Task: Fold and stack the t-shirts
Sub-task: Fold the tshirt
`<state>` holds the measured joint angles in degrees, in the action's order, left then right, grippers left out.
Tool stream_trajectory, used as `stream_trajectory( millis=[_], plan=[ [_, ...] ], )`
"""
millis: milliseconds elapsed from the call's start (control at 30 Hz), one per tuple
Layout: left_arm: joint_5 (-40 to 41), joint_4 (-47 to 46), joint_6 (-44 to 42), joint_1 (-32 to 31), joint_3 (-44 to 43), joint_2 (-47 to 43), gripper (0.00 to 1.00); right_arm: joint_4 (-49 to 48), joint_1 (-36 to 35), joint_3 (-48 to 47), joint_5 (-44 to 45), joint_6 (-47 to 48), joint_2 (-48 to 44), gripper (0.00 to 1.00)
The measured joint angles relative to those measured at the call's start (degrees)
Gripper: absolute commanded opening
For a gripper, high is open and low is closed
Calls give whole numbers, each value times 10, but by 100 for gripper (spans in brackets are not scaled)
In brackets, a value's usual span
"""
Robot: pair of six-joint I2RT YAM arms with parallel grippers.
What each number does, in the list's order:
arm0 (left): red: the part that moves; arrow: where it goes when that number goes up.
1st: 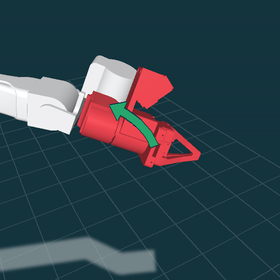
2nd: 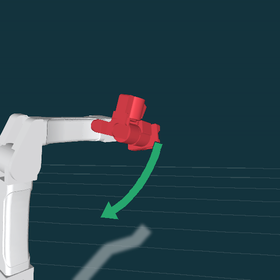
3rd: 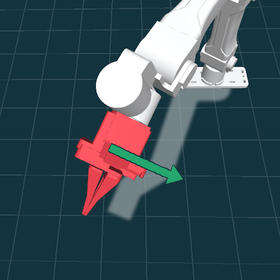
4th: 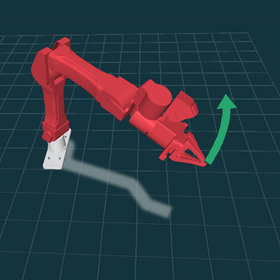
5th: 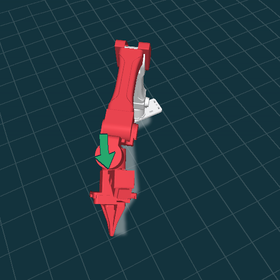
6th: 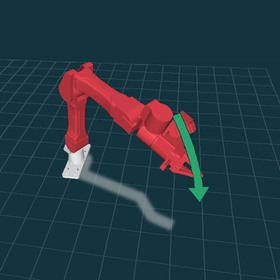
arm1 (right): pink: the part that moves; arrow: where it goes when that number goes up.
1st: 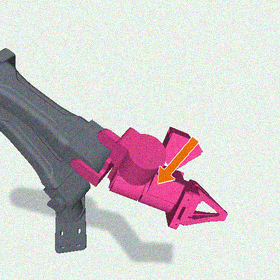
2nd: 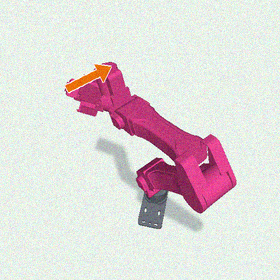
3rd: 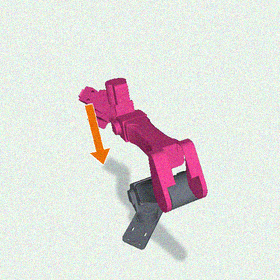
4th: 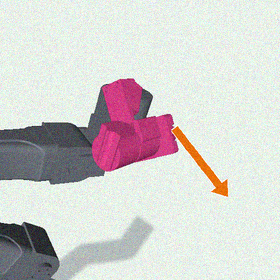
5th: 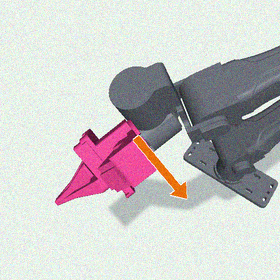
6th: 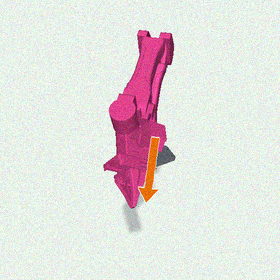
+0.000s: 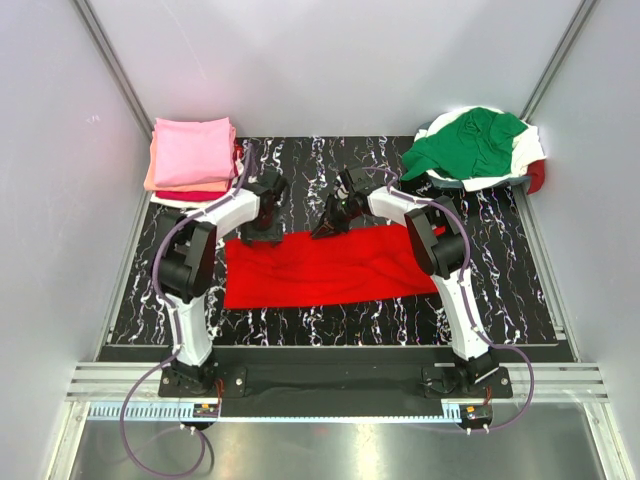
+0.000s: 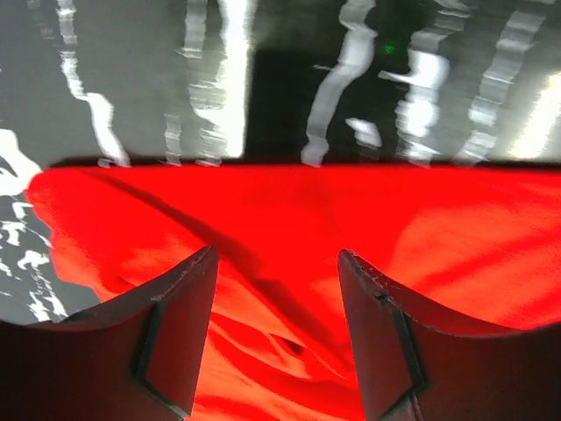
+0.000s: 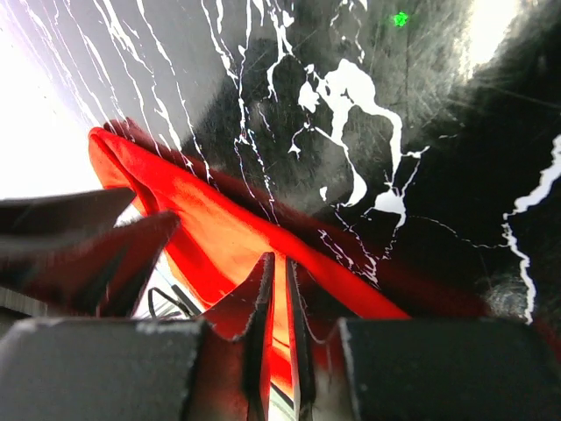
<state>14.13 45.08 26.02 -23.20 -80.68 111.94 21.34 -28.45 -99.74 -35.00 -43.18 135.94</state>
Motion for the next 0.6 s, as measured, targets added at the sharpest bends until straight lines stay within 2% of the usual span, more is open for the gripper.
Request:
stream_trajectory(
  millis=[133,300,433,600],
  plan=[
    [-16,-16,-8,41,40,-10,61,0,0,0,0,-1,0,16],
    [-25,-11,-6,56,116,-88,62,0,0,0,3,-3,0,15],
    [-35,20,7,61,204,-205,63,2,0,0,5,-6,0,15],
    [-38,90,30,63,265,-394,66,10,0,-6,13,-7,0,15]
  ],
)
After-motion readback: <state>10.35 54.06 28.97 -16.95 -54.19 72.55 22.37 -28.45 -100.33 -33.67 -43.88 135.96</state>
